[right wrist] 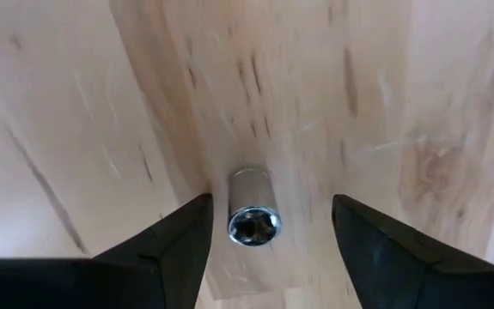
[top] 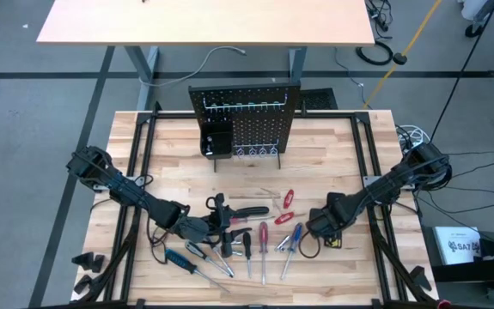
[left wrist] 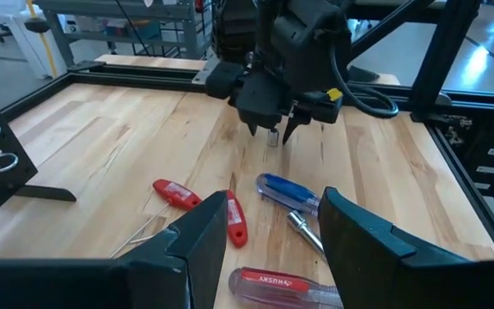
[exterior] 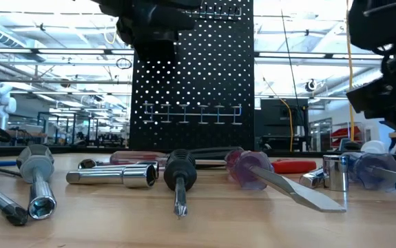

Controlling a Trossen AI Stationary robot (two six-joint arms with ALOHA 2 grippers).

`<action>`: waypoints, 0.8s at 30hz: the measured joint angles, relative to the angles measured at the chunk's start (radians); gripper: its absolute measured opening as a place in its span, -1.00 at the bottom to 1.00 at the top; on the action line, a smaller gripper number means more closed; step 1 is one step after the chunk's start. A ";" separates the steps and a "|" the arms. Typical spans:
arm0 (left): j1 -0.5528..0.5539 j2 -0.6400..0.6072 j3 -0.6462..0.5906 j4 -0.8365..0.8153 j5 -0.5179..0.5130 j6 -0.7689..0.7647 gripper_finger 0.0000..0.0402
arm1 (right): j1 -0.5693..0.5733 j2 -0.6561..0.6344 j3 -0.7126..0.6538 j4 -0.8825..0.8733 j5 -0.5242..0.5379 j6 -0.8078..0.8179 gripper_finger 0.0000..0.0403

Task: Hang tools onto peg board
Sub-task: Put the socket into the black bin on the pegboard

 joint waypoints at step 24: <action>-0.003 0.000 0.000 -0.003 0.047 -0.003 -0.08 | -0.012 -0.001 0.012 -0.013 -0.019 0.049 -0.59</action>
